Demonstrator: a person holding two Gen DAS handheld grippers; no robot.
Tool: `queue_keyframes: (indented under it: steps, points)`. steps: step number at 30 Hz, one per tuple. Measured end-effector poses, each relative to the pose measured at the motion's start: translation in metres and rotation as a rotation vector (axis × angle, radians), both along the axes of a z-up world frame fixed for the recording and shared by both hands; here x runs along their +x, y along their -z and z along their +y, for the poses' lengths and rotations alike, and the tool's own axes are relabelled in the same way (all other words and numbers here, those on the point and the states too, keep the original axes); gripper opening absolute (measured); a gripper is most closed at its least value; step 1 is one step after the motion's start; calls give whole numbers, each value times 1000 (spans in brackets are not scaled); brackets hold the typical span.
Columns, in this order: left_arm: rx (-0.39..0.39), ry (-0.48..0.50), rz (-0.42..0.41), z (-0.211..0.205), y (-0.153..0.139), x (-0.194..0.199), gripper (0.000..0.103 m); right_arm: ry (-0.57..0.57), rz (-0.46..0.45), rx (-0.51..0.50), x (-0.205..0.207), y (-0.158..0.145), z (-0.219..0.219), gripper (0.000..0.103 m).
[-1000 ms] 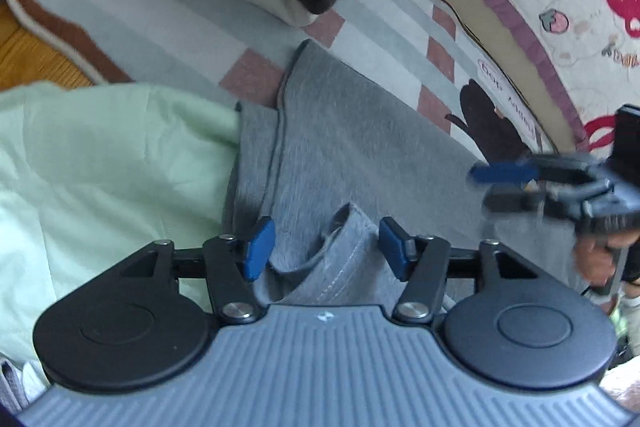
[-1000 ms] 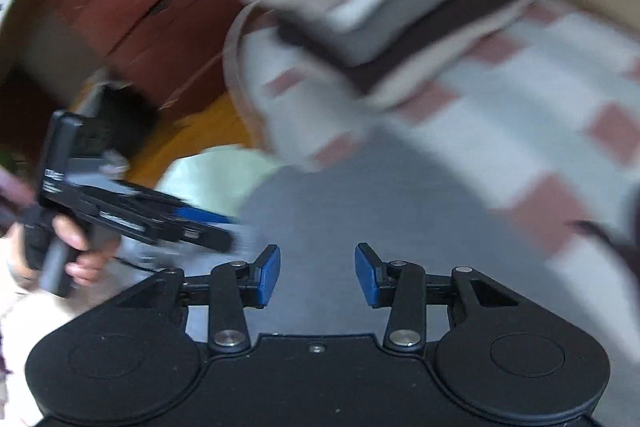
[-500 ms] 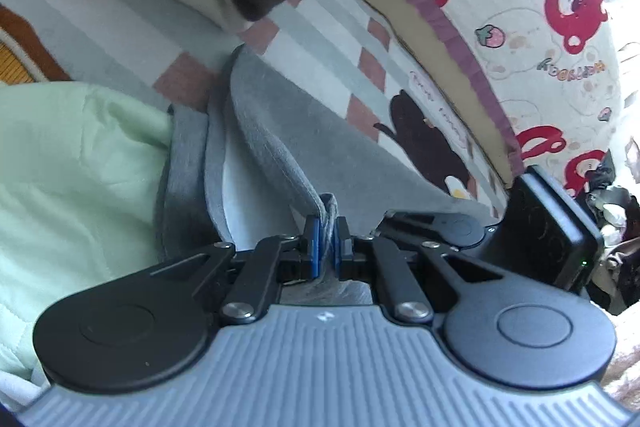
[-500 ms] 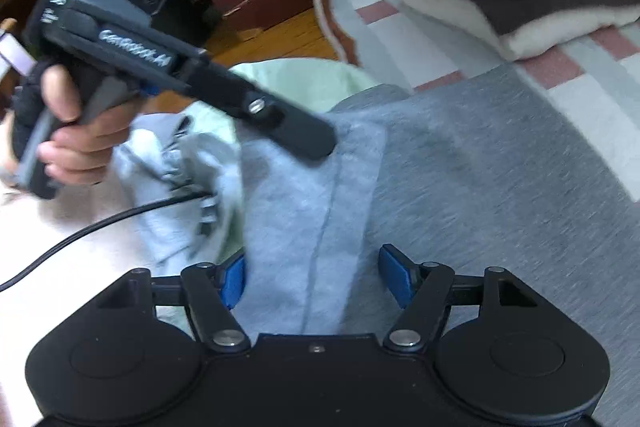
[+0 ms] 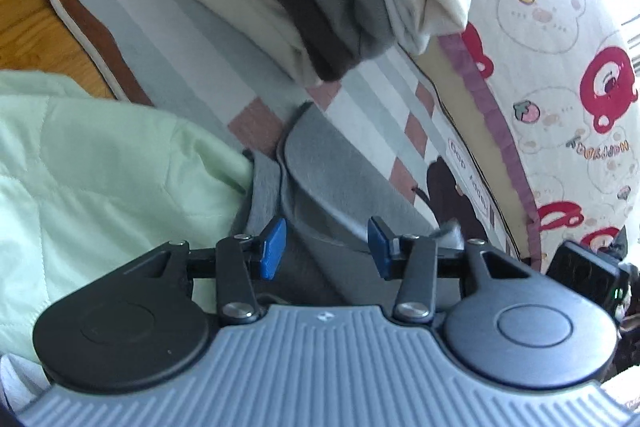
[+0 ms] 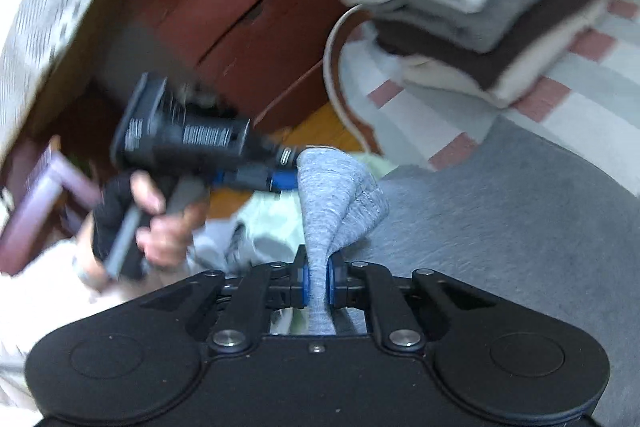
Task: Fold clothes
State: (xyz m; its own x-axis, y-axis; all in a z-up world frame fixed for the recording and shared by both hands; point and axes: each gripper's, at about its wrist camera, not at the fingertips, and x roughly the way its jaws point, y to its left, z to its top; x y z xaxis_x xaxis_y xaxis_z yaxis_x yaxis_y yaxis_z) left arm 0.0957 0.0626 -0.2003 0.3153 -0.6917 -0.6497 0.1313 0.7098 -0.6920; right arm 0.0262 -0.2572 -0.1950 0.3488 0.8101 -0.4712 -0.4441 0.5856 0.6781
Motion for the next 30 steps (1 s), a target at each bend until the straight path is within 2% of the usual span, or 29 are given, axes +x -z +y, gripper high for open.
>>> queue_keyframes:
  steps: [3, 5, 10, 13, 15, 17, 19, 22, 24, 25, 26, 28, 30]
  points:
    - [10, 18, -15, -4, 0, -1, 44, 8, -25, 53, -4, -10, -5, 9]
    - [5, 9, -17, -1, 0, 0, 44, -32, -35, 75, -10, -16, 4, 9]
    - [-3, -26, 5, 9, 4, 4, 45, -209, 9, 171, -30, -23, 33, 9]
    - [4, -13, 23, 7, 8, 4, 45, -286, 25, 131, -38, -18, 49, 9]
    - [34, 6, 19, 4, 10, 4, 45, -309, 36, 55, -38, -10, 58, 9]
    - [83, 17, -7, 1, 9, 3, 45, -343, 58, 70, -40, -6, 63, 9]
    - [93, 16, -20, 1, 9, 4, 45, -377, 71, 93, -43, -7, 67, 9]
    - [102, 19, -36, -2, 11, 6, 47, -395, 56, 70, -43, -9, 72, 10]
    - [126, 33, -56, -7, 13, 7, 49, -374, 67, 11, -40, -3, 76, 14]
    - [158, 45, -77, -11, 12, 6, 49, -353, 65, -58, -39, -1, 80, 27]
    - [193, 58, -100, -15, 12, 5, 49, -338, 59, -117, -39, 0, 81, 44]
    - [243, 87, -144, -21, 9, 3, 49, -339, 11, -149, -41, -8, 70, 46]
    - [232, 123, -167, -25, 5, 4, 49, -299, -38, -157, -43, -20, 43, 48]
